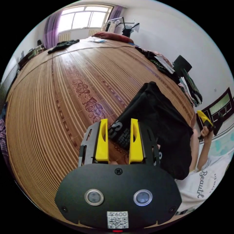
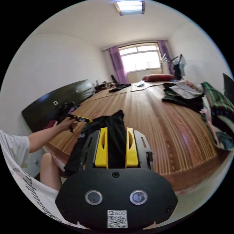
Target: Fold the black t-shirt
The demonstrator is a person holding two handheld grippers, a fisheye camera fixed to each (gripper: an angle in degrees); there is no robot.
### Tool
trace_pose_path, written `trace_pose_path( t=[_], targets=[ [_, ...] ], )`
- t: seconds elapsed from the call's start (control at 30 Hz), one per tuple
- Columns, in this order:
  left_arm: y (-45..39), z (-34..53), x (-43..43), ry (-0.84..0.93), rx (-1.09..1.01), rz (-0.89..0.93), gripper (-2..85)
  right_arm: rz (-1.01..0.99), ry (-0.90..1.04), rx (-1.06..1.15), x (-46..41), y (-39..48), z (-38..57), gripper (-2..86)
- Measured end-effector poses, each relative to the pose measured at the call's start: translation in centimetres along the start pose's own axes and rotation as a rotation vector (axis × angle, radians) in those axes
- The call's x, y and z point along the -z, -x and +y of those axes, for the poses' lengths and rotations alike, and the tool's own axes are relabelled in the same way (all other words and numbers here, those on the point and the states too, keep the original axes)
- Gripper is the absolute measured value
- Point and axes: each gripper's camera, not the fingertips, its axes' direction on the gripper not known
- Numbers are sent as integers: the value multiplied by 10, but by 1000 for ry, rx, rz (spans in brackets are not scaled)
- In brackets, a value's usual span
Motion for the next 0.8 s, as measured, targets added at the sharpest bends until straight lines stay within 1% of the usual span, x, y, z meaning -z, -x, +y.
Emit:
trace_pose_path(
  t=[0.03,0.07,0.1,0.17,0.2,0.27,0.33,0.4,0.47,0.53,0.6,0.73,0.8],
  targets=[
    [-6,6,13,-6,-16,-12,77,-68,45,14,-26,4,-16,99],
    [-11,14,30,-28,-28,-9,48,-93,101,22,-56,7,-30,104],
    [-14,19,40,-46,-37,4,43,-96,127,28,-71,9,-35,104],
    [-24,43,85,-114,-43,77,28,-68,234,45,-130,17,-44,102],
    [-26,50,97,-127,-42,96,25,-61,265,62,-144,20,-44,101],
    [-39,80,145,-166,-54,157,22,5,351,134,-193,37,-45,92],
    [-52,102,179,-170,-70,169,24,21,341,169,-218,49,-50,87],
    [-64,122,207,-168,-86,162,27,-35,325,184,-240,61,-60,91],
    [-76,141,236,-160,-104,134,40,-114,350,182,-279,73,-77,106],
    [-82,147,256,-165,-112,129,60,-133,378,201,-309,81,-86,109],
    [-86,148,272,-181,-125,161,73,-114,394,235,-335,90,-90,107],
    [-99,137,310,-229,-129,153,103,13,389,311,-379,101,-94,111],
    [-104,126,325,-201,-130,174,115,29,386,346,-396,104,-94,113]
  ],
)
